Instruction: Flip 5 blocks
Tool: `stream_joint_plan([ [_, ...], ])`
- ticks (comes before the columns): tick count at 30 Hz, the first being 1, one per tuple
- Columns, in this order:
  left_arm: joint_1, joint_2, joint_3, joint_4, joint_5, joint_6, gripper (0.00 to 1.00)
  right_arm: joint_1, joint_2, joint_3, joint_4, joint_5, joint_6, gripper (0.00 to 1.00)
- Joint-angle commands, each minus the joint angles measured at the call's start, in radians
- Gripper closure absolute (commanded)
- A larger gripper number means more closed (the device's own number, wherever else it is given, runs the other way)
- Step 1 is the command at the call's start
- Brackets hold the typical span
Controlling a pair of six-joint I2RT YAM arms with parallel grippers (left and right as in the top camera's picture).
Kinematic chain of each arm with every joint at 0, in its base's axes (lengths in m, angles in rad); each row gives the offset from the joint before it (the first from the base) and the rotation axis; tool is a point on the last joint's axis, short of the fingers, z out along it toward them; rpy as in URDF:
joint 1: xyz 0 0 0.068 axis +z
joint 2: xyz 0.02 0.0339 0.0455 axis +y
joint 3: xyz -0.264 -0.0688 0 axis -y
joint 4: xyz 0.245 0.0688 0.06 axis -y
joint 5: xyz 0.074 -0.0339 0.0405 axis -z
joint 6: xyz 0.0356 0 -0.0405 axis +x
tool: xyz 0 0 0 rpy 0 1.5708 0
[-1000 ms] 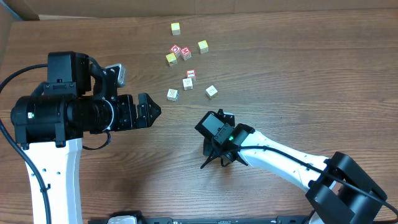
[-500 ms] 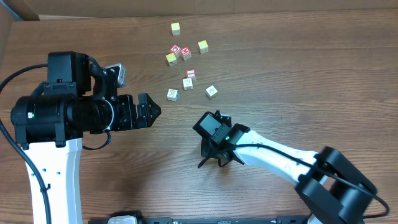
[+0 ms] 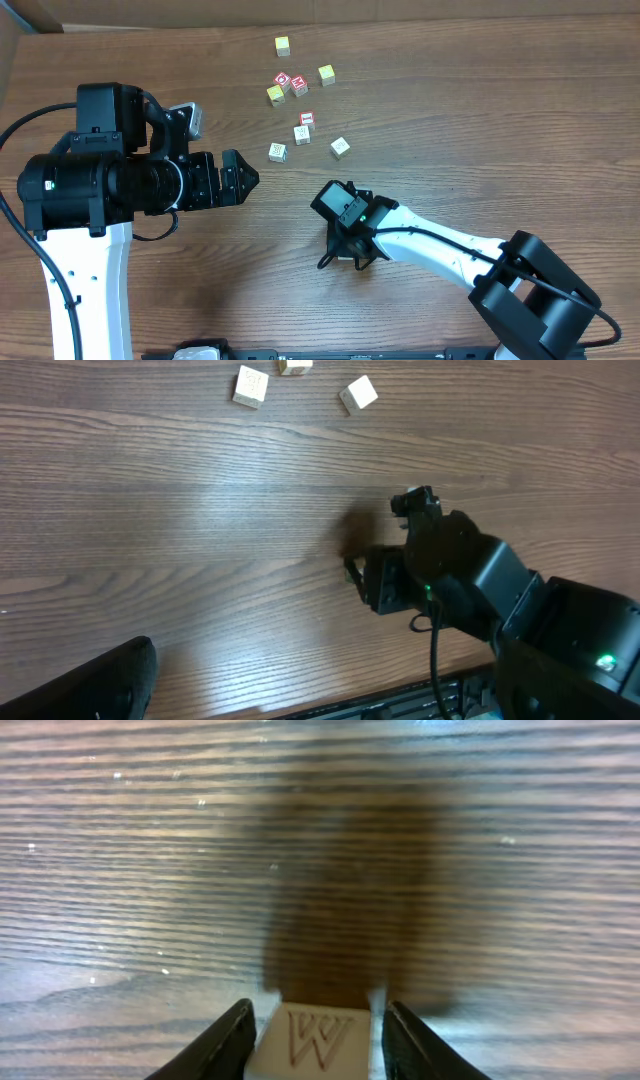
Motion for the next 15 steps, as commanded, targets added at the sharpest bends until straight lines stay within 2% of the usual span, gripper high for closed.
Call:
stream_joint_plan([
  [1, 0.004, 0.005, 0.022, 0.005, -0.002, 0.001, 0.00, -0.015, 0.003, 0.085, -0.038, 0.016, -0.045, 0.56],
  [10, 0.004, 0.005, 0.022, 0.005, -0.002, 0.001, 0.00, -0.012, 0.003, 0.089, -0.140, 0.015, -0.033, 0.53],
  [15, 0.004, 0.005, 0.022, 0.005, -0.002, 0.001, 0.00, -0.004, 0.003, 0.036, -0.111, -0.009, 0.012, 0.48],
])
